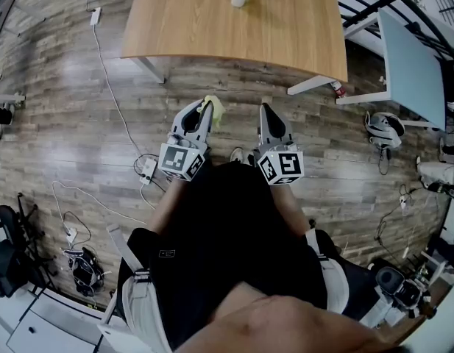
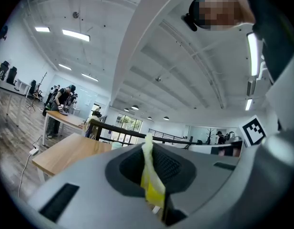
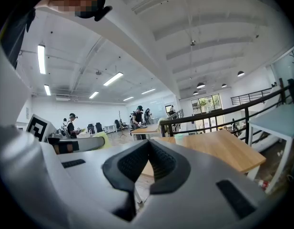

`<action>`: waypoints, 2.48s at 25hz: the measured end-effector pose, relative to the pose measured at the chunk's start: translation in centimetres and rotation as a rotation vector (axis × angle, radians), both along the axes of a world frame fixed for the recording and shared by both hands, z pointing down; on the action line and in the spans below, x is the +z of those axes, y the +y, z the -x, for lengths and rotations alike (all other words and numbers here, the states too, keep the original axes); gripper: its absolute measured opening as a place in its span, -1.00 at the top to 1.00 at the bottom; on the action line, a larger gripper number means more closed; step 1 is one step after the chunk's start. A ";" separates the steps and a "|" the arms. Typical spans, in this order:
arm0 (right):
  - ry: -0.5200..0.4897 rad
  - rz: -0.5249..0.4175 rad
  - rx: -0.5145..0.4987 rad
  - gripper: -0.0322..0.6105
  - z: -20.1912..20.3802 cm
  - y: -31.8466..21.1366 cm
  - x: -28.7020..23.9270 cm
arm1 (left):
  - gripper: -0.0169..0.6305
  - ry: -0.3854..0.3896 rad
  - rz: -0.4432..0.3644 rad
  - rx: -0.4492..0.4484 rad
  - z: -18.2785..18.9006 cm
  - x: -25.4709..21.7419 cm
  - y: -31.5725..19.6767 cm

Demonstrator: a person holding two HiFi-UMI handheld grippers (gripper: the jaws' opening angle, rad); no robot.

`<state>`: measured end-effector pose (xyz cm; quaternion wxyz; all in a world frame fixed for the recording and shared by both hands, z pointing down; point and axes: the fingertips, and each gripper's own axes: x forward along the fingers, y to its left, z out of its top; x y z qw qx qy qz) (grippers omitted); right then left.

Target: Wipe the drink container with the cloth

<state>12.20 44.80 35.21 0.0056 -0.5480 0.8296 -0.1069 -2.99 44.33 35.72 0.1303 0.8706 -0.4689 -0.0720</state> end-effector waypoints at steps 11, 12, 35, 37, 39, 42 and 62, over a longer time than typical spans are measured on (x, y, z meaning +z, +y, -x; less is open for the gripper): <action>-0.018 -0.003 0.035 0.80 3.0 -0.7 0.0 | 0.81 0.001 0.007 0.033 3.0 0.3 -0.5; -0.016 -0.005 0.040 0.80 3.5 -0.7 -0.1 | 0.81 0.001 0.009 0.035 3.5 0.3 -0.6; 0.000 -0.018 0.074 0.80 4.9 -7.6 1.0 | 0.81 0.014 0.049 0.089 4.8 2.5 -7.1; 0.000 -0.021 0.065 0.80 4.5 -9.7 0.8 | 0.81 0.011 0.053 0.093 4.1 2.7 -8.9; -0.003 -0.020 0.056 0.80 4.1 -11.9 0.7 | 0.81 0.005 0.062 0.089 3.4 2.9 -11.1; -0.007 -0.011 0.032 0.80 2.9 -15.3 1.1 | 0.81 -0.003 0.070 0.084 1.7 3.3 -14.7; -0.031 0.050 -0.128 0.80 -2.5 -34.5 2.5 | 0.82 -0.073 0.094 -0.040 -3.8 2.0 -31.6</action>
